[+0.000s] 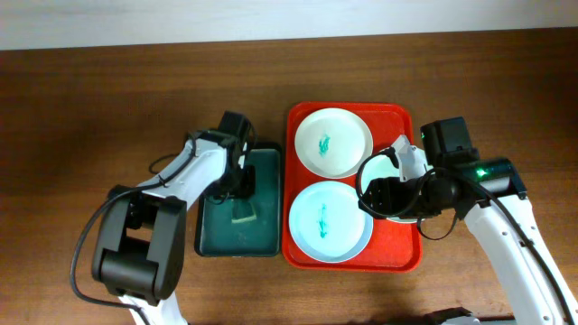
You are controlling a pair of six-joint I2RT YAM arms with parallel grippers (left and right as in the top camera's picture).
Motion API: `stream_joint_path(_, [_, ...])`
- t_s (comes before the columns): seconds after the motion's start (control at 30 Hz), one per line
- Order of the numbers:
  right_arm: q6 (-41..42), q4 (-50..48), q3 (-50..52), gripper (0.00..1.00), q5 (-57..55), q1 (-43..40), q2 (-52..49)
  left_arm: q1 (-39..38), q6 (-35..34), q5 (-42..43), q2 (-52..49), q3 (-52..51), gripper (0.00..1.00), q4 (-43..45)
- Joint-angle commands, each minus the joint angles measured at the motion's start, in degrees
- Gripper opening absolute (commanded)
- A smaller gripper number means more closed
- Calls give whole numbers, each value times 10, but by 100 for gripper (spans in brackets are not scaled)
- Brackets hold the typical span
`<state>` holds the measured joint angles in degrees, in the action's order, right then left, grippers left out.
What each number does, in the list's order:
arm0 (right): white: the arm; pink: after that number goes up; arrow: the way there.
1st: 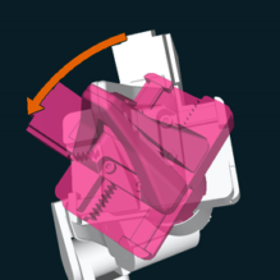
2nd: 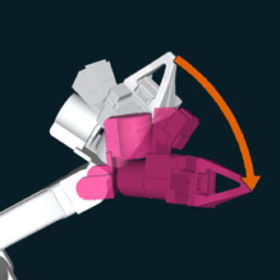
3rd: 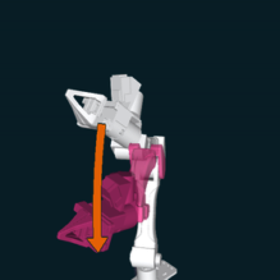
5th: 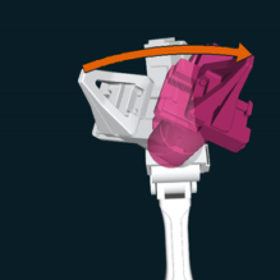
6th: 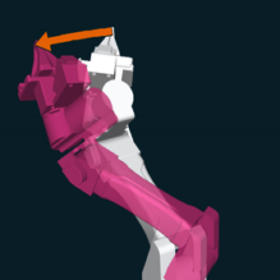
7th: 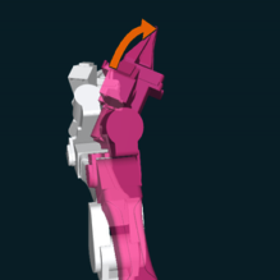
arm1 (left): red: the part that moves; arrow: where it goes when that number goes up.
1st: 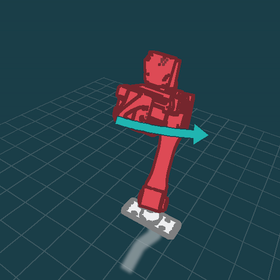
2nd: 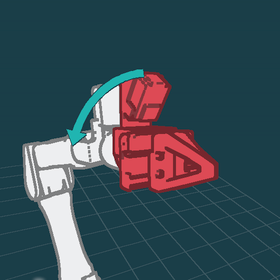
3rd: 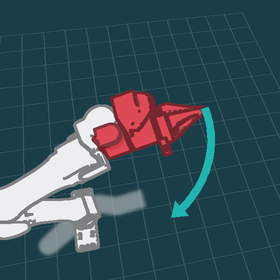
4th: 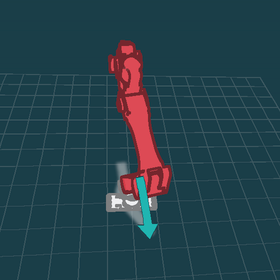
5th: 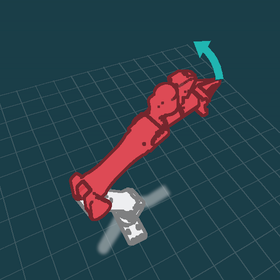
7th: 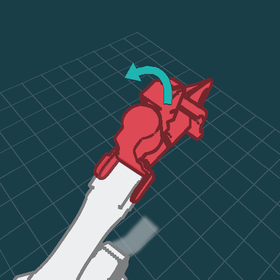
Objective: Clean dirty plates on tray and stack at the side
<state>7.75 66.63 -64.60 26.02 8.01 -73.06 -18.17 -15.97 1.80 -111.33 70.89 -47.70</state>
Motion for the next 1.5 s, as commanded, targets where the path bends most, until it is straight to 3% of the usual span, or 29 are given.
stream_joint_path(0.0, [1,3,-2,59,-1,-2,-1,-3,1,-16,7,-49,0,44])
stream_joint_path(0.1, [1,33,-2,39,27,-2,9,-3,1,-16,21,-7,0,-12])
stream_joint_path(0.13, [7,40,-2,39,17,-2,19,-3,1,-16,28,9,0,-28])
stream_joint_path(0.2, [79,43,-1,40,-50,-2,60,-3,2,-16,55,59,32,-79])
stream_joint_path(0.27, [126,43,10,45,-121,-2,100,-3,2,-16,78,81,51,-110])
stream_joint_path(0.37, [138,31,66,56,-140,-2,100,-3,2,-8,80,75,47,-138])
stream_joint_path(0.43, [137,5,109,57,-122,-2,80,-3,2,-6,78,45,44,-133])
stream_joint_path(0.53, [57,-52,133,57,-56,-2,45,-6,2,-6,78,-26,34,-65])
stream_joint_path(0.67, [56,-69,135,57,-59,-2,-12,-26,2,-6,78,-107,29,18])
stream_joint_path(0.7, [56,-74,135,57,-59,-2,-33,-32,9,-7,78,-113,11,29])
stream_joint_path(0.73, [56,-77,135,57,-59,-2,-52,-35,9,-15,78,-113,0,33])
stream_joint_path(0.8, [61,-78,137,52,-62,-2,-84,-34,13,-28,78,-102,0,24])
stream_joint_path(1.0, [77,-135,137,50,-87,-2,-168,-33,13,-31,128,54,0,-131])
stream_joint_path(1.07, [77,-174,143,38,-86,-1,-192,-33,13,-30,153,92,0,-161])
stream_joint_path(1.3, [115,-286,189,5,-63,-1,-236,-38,12,82,190,97,0,-154])
stream_joint_path(1.47, [127,-287,189,4,-68,-1,-236,-101,-36,89,188,62,0,-85])
